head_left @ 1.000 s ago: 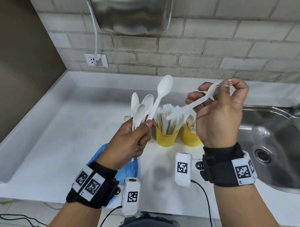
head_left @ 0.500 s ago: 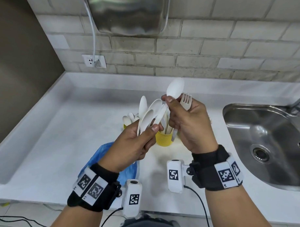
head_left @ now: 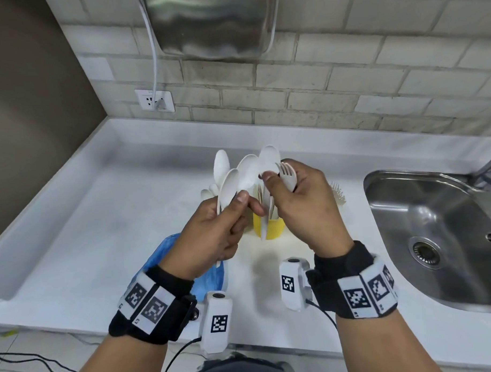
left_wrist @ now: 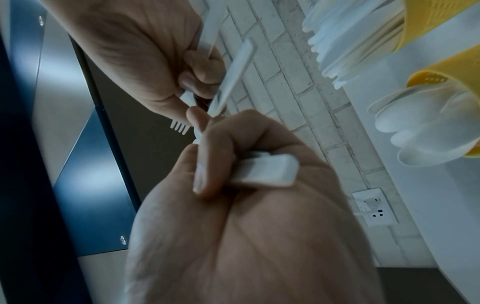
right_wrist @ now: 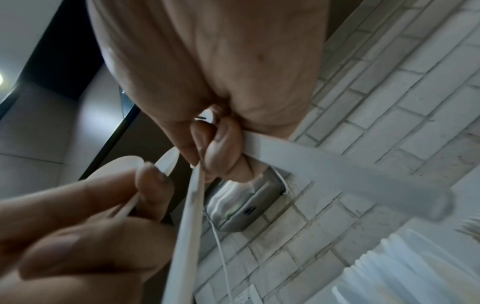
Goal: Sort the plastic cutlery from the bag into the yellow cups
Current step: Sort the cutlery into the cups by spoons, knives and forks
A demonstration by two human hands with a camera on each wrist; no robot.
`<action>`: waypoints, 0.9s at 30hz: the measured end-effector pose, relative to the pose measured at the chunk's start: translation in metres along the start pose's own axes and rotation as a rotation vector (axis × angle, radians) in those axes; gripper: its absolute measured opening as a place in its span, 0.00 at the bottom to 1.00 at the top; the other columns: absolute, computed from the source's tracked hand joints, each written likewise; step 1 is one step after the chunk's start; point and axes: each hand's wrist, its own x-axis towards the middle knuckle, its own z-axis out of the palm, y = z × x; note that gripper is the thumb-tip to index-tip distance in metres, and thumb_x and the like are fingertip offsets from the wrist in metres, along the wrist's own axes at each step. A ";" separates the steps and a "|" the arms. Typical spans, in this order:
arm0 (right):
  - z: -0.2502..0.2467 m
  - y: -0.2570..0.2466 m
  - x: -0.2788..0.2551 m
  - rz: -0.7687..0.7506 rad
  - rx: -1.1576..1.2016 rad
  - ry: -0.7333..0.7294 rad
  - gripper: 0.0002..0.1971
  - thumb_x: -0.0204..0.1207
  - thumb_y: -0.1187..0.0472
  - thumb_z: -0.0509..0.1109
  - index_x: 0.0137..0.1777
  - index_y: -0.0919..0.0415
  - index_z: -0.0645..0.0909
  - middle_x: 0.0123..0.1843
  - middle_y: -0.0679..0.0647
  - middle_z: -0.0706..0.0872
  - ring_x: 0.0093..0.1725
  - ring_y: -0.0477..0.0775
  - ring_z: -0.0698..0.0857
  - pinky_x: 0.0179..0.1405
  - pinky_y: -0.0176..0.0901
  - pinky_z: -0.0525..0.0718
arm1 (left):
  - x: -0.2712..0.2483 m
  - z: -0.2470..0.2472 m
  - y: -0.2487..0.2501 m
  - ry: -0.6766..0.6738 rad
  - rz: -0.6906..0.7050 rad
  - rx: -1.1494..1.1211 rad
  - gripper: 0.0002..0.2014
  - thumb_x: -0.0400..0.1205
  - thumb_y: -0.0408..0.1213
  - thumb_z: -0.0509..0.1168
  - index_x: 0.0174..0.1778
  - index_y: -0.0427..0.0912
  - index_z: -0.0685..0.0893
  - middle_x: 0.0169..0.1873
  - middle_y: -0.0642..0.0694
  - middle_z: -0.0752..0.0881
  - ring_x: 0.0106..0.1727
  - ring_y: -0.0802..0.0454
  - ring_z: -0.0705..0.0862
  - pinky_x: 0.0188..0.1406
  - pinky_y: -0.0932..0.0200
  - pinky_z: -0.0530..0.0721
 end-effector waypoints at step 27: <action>-0.012 0.012 -0.006 0.015 0.049 0.094 0.17 0.84 0.55 0.67 0.35 0.60 0.74 0.27 0.46 0.74 0.30 0.51 0.73 0.35 0.49 0.72 | 0.004 -0.001 -0.003 0.154 -0.016 0.073 0.20 0.92 0.56 0.54 0.54 0.42 0.79 0.36 0.43 0.70 0.31 0.44 0.55 0.27 0.55 0.52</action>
